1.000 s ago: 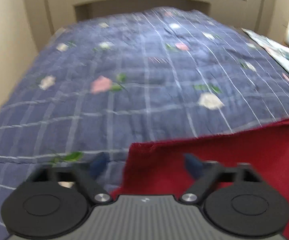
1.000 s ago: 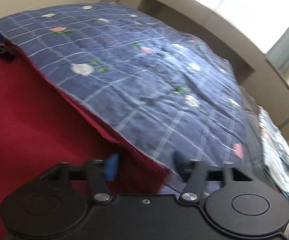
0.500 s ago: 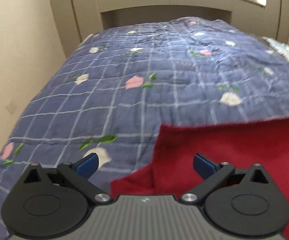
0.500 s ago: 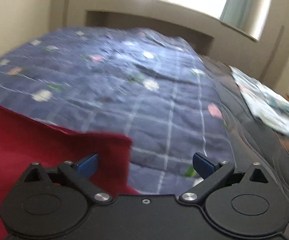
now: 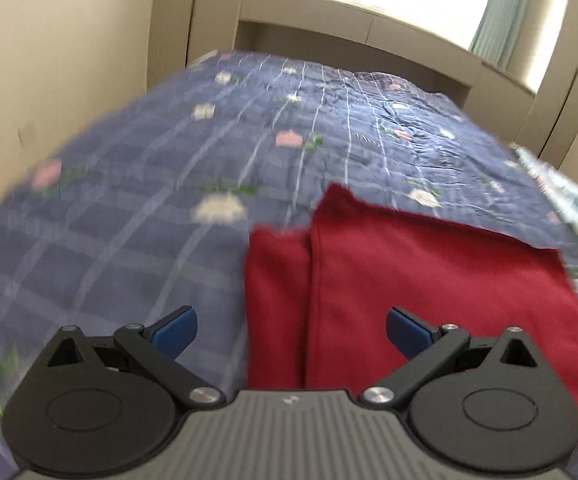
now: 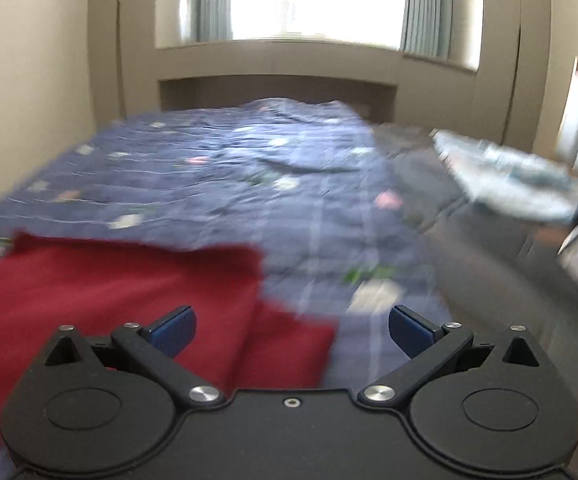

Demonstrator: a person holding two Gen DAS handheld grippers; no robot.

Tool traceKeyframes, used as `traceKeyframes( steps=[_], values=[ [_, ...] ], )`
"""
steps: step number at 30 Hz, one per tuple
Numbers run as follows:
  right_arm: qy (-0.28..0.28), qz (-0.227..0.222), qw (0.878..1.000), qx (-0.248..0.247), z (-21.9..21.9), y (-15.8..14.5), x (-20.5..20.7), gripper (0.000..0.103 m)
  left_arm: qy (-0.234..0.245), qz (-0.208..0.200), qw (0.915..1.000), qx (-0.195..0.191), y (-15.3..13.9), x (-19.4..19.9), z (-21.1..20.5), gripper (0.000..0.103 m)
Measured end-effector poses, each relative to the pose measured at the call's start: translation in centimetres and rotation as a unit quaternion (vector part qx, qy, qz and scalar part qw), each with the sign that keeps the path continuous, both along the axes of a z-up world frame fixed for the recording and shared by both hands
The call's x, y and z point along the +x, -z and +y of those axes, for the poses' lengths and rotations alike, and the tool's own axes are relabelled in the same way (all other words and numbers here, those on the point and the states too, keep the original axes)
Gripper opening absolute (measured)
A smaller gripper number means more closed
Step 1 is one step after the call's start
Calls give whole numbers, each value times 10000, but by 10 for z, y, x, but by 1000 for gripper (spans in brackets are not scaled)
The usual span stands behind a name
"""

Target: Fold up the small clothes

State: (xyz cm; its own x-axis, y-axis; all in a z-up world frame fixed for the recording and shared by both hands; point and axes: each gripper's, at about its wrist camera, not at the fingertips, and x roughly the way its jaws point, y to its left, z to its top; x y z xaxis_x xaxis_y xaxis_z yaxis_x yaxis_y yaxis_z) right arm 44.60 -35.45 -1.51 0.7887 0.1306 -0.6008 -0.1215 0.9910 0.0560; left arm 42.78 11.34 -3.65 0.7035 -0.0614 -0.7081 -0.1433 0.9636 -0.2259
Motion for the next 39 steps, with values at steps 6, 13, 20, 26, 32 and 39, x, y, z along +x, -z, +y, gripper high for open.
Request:
traceKeyframes(
  steps=[6,13,20,26,32,39],
  values=[
    [31,120,9985,536,17,22,-61,91,-2,348,9986,-404,24,-34,1,103],
    [457,340,9940,932,23,44,-69,12,-286,456,9947,-879,35,-38,0,55],
    [515,157,9948,864,18,38,-79,6,-404,217,9927,-1117,28,-44,-7,17],
    [365,246,9969,645,21,45,-78,17,-621,358,9833,-1672,46,-45,11,43],
    [-208,-344,9991,-140,41,21,-62,75,-368,390,9867,-1532,46,-38,7,56],
    [-1342,-279,9906,40,109,26,38,91,-233,302,9946,-969,41,-35,-22,75]
  ],
)
